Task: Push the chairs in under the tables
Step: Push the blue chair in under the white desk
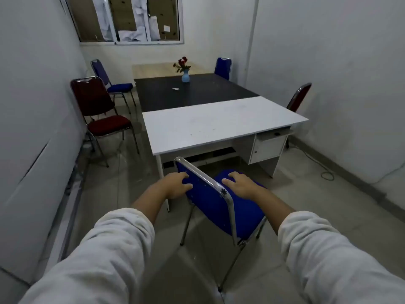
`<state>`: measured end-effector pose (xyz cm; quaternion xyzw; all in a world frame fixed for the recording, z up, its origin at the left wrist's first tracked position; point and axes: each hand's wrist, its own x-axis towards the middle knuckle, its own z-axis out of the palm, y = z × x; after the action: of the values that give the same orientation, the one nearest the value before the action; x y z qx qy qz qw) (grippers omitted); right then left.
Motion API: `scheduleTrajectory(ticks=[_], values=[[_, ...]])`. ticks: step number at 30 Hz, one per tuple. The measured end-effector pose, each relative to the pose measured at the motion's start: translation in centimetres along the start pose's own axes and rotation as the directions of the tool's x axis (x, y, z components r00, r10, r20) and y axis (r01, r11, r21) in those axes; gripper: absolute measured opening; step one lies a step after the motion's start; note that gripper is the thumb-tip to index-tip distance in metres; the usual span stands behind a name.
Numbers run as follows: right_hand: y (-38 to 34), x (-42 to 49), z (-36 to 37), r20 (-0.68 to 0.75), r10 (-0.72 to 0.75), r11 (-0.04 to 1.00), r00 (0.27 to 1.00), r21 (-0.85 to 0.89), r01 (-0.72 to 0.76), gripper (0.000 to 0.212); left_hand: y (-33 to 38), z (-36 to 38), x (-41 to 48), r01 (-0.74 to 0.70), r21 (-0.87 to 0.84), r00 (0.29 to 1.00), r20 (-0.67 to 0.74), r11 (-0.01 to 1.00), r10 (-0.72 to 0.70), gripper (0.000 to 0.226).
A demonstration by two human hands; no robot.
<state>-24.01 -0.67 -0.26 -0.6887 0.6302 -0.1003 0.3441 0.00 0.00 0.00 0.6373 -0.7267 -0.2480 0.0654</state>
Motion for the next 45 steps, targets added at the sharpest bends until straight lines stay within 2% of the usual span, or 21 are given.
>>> scheduleTrajectory(ticks=[5, 10, 15, 17, 20, 22, 24, 27, 33, 40, 45], values=[[1.1, 0.7, 3.4, -0.027, 0.163, 0.979, 0.986, 0.131, -0.158, 0.054, -2.2, 0.6, 2.5, 0.008, -0.012, 0.999, 0.039, 1.0, -0.007, 0.061], [1.4, 2.5, 5.9, -0.082, 0.4, 0.856, 0.913, 0.389, -0.34, 0.061, -4.2, -0.3, 6.6, -0.052, 0.032, 0.997, 0.057, 0.998, 0.05, 0.068], [0.1, 4.3, 8.0, -0.057, 0.636, 0.621, 0.77, 0.63, -0.467, 0.069, -5.0, -0.9, 10.8, -0.147, 0.097, 0.988, 0.065, 0.984, 0.141, 0.074], [-0.3, 4.9, 9.2, -0.025, 0.715, 0.493, 0.698, 0.726, -0.479, 0.07, -5.5, -1.1, 12.3, -0.171, 0.132, 0.983, 0.097, 0.976, 0.159, 0.071], [-0.8, 5.7, 10.4, 0.075, 0.771, 0.24, 0.632, 0.885, -0.399, 0.071, -6.4, -1.3, 14.4, -0.206, 0.191, 0.972, 0.157, 0.96, 0.177, 0.071], [-0.9, 6.2, 10.7, 0.082, 0.791, 0.155, 0.606, 0.932, -0.328, 0.069, -7.0, -1.2, 15.5, -0.233, 0.208, 0.964, 0.178, 0.95, 0.198, 0.076], [-0.9, 6.9, 11.2, 0.033, 0.822, 0.168, 0.568, 0.94, -0.298, 0.068, -7.5, -1.1, 16.3, -0.284, 0.251, 0.954, 0.174, 0.925, 0.245, 0.079], [-1.0, 7.7, 11.7, -0.045, 0.853, 0.209, 0.519, 0.942, -0.261, 0.068, -8.0, -1.0, 17.2, -0.354, 0.261, 0.935, 0.119, 0.898, 0.334, 0.07], [-0.9, 9.0, 11.8, -0.118, 0.884, 0.221, 0.452, 0.958, -0.182, 0.051, -9.3, -0.3, 18.0, -0.452, 0.297, 0.883, 0.015, 0.841, 0.469, 0.059], [1.1, 8.8, 10.4, -0.174, 0.871, 0.282, 0.46, 0.943, -0.176, 0.049, -8.0, 1.3, 18.1, -0.467, 0.389, 0.831, -0.114, 0.794, 0.544, 0.05], [4.2, 8.8, 7.8, -0.164, 0.833, 0.3, 0.528, 0.936, -0.183, 0.05, -5.7, 2.8, 18.3, -0.443, 0.406, 0.822, -0.171, 0.799, 0.543, 0.052]])
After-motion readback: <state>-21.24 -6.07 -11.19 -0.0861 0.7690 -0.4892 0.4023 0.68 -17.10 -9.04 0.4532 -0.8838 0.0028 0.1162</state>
